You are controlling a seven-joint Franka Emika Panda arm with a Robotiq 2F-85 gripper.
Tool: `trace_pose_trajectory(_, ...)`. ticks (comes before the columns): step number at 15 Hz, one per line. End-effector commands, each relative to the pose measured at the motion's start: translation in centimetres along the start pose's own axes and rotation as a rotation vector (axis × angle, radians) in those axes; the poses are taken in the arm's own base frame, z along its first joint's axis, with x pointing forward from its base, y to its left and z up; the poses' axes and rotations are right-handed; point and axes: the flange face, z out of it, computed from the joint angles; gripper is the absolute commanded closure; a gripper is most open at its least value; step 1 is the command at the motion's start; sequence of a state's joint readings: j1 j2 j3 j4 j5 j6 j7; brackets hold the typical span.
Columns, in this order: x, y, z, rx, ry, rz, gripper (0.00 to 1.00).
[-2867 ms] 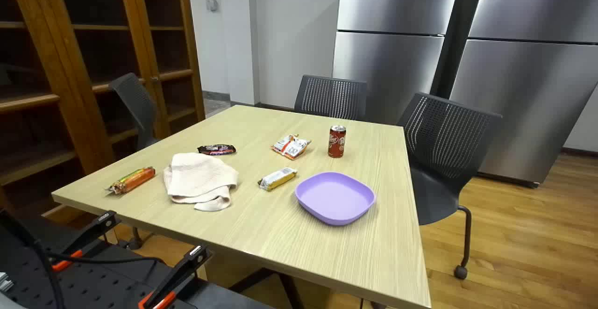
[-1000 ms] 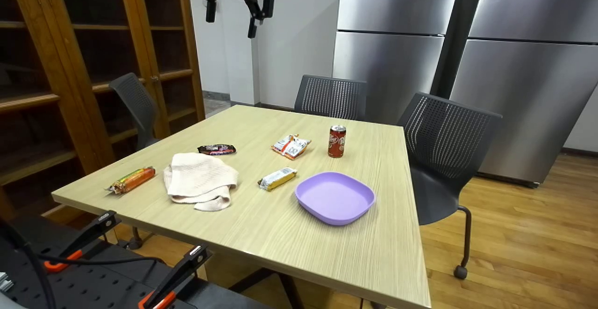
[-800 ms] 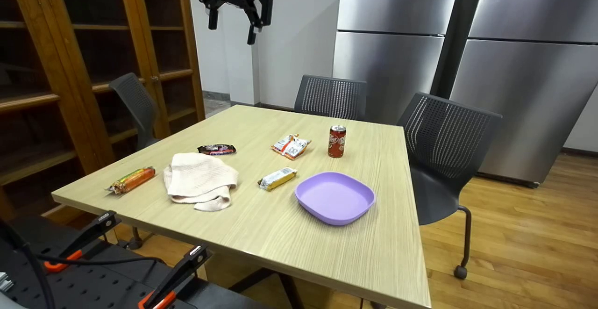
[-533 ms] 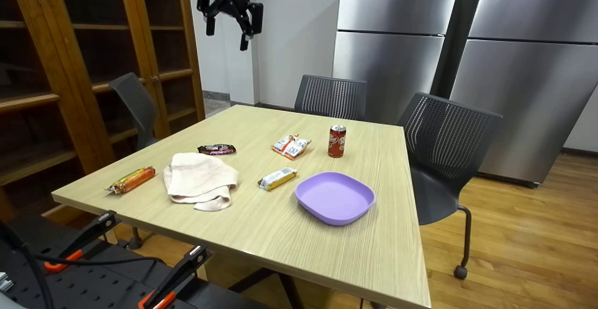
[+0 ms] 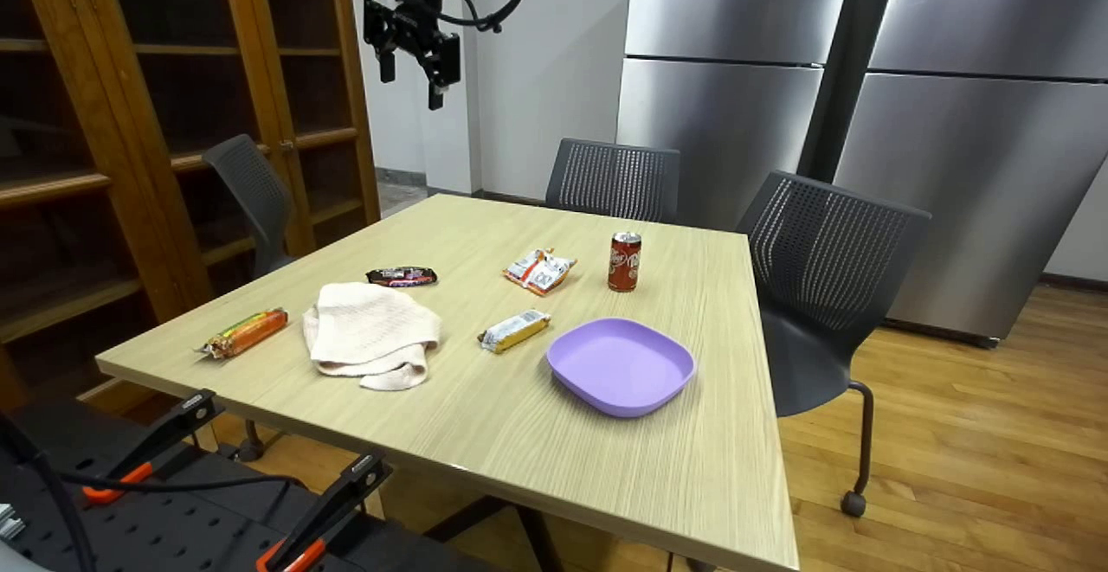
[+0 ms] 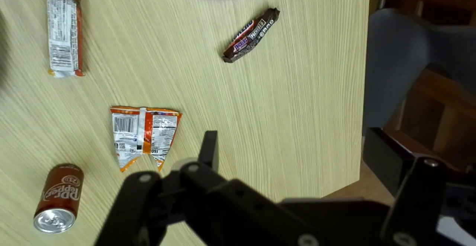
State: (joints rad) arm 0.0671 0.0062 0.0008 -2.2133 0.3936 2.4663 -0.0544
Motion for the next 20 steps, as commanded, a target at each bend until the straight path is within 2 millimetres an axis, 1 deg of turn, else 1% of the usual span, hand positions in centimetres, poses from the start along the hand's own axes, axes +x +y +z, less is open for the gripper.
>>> trace_pose_trajectory(1, 1.0, -1.6, 2.0, 0.0, 0.049, 0.084, 0.0)
trace_pose_trajectory(4, 1.3, -2.0, 4.0, -0.01, 0.072, 0.143, 0.0)
trace_pose_trajectory(12, 1.8, -2.4, 9.4, -0.04, 0.111, 0.301, 0.0)
trace_pose_trajectory(20, 1.2, -4.4, 13.9, -0.052, 0.102, 0.399, 0.0)
